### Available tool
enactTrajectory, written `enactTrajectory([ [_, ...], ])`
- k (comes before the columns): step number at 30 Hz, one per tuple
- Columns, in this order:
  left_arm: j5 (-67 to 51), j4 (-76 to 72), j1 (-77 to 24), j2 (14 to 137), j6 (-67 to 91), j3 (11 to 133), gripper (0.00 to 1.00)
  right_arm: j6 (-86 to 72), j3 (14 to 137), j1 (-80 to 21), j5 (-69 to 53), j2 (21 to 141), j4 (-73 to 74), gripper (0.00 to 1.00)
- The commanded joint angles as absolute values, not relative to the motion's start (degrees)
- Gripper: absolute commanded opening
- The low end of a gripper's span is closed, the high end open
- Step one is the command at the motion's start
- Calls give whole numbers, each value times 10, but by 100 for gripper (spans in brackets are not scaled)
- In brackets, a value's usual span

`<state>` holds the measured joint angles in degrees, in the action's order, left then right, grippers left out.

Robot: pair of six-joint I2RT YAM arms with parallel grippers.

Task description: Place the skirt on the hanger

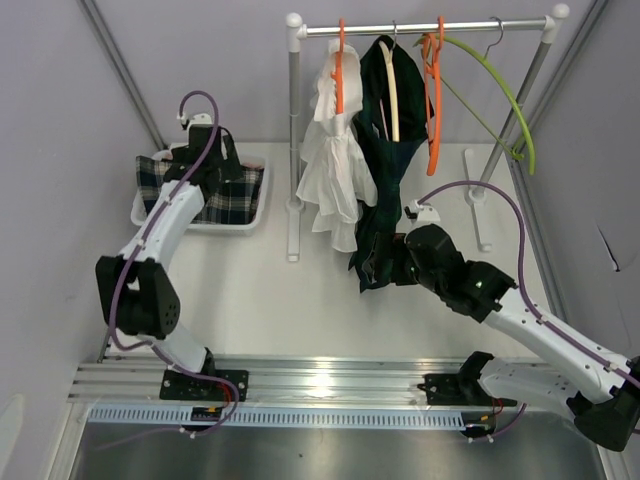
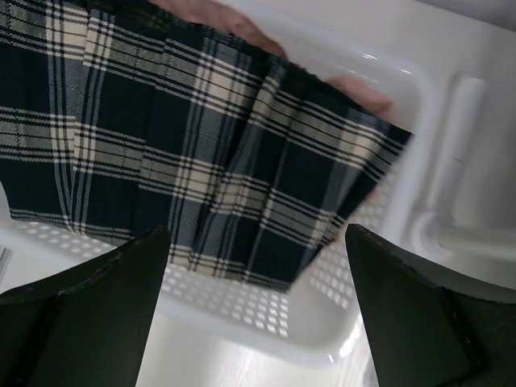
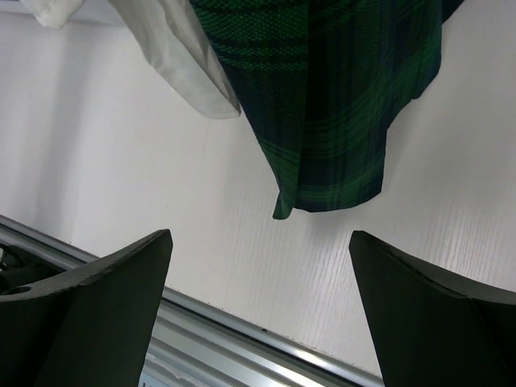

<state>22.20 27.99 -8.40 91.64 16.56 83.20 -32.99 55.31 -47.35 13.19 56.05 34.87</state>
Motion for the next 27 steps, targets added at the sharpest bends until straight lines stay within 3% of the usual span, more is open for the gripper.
enactTrajectory([
  [1, 198, 239, -57, 970, 170, 893, 94, -315, 577, -470, 102, 567, 326, 99],
  [10, 205, 259, -27, 1133, 166, 993, 89, -310, 568, -467, 79, 602, 306, 99],
  [19, 214, 266, -25, 1189, 174, 1003, 79, -304, 563, -461, 70, 620, 300, 99],
  [22, 210, 265, -25, 1194, 174, 1000, 68, -305, 557, -460, 69, 620, 295, 99],
  [25, 204, 267, -25, 1194, 172, 998, 43, -305, 556, -459, 66, 620, 295, 99],
  [26, 200, 270, -25, 1189, 172, 999, 26, -307, 556, -459, 65, 619, 295, 99],
  [27, 199, 272, -25, 1184, 171, 999, 17, -308, 556, -459, 65, 618, 296, 99],
])
